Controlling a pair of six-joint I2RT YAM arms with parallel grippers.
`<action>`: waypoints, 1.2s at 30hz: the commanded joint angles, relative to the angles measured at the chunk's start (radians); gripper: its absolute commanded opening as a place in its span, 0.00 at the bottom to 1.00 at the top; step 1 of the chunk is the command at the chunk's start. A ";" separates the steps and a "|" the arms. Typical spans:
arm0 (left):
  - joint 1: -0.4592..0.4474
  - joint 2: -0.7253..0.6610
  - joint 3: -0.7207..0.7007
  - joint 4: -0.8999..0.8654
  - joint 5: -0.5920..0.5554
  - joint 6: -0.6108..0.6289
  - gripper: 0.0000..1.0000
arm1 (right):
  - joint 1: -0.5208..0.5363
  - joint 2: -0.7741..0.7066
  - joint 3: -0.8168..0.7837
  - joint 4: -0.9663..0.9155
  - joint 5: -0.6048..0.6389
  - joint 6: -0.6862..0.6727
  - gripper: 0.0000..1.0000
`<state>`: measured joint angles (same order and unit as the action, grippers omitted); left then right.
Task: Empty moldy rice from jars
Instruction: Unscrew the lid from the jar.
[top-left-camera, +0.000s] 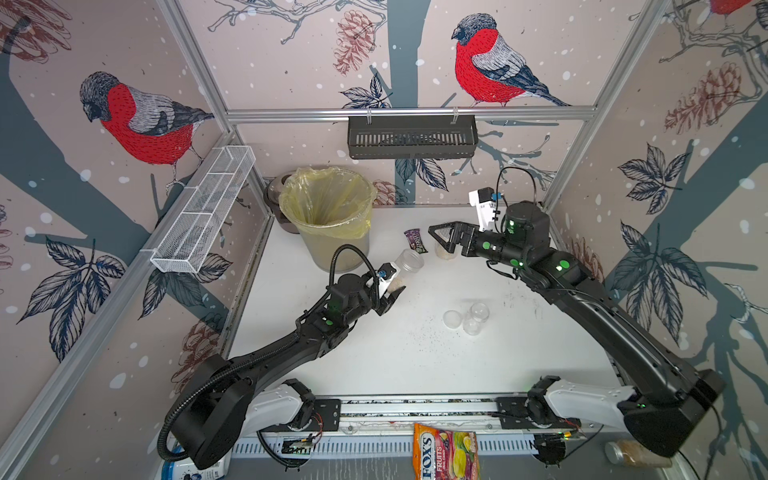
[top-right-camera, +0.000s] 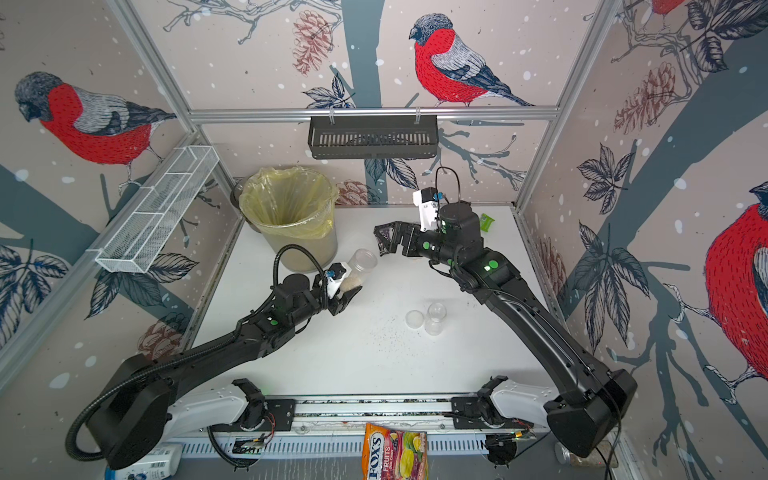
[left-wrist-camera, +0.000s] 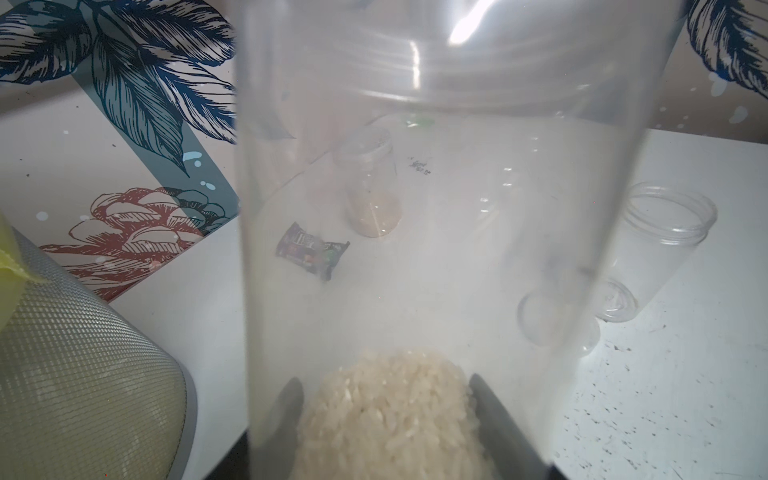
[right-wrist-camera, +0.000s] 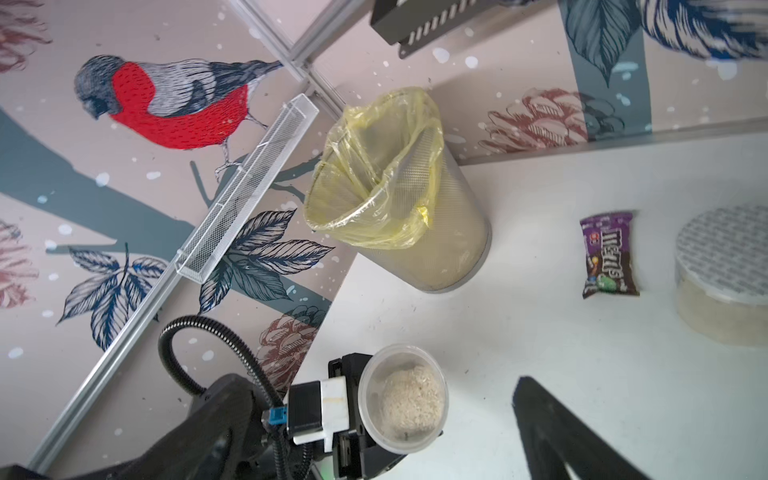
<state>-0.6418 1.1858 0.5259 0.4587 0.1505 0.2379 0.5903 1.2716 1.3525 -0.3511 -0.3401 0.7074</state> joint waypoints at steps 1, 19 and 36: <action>-0.001 0.008 0.013 0.027 -0.026 0.028 0.00 | 0.018 0.070 0.039 -0.194 -0.018 0.113 1.00; -0.002 0.009 0.010 0.032 -0.025 0.033 0.00 | 0.130 0.355 0.361 -0.509 -0.010 0.023 0.92; -0.001 0.007 0.012 0.022 -0.019 0.032 0.00 | 0.164 0.458 0.540 -0.624 0.056 -0.056 0.81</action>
<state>-0.6418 1.1957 0.5316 0.4599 0.1276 0.2615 0.7517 1.7241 1.8835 -0.9543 -0.2993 0.6769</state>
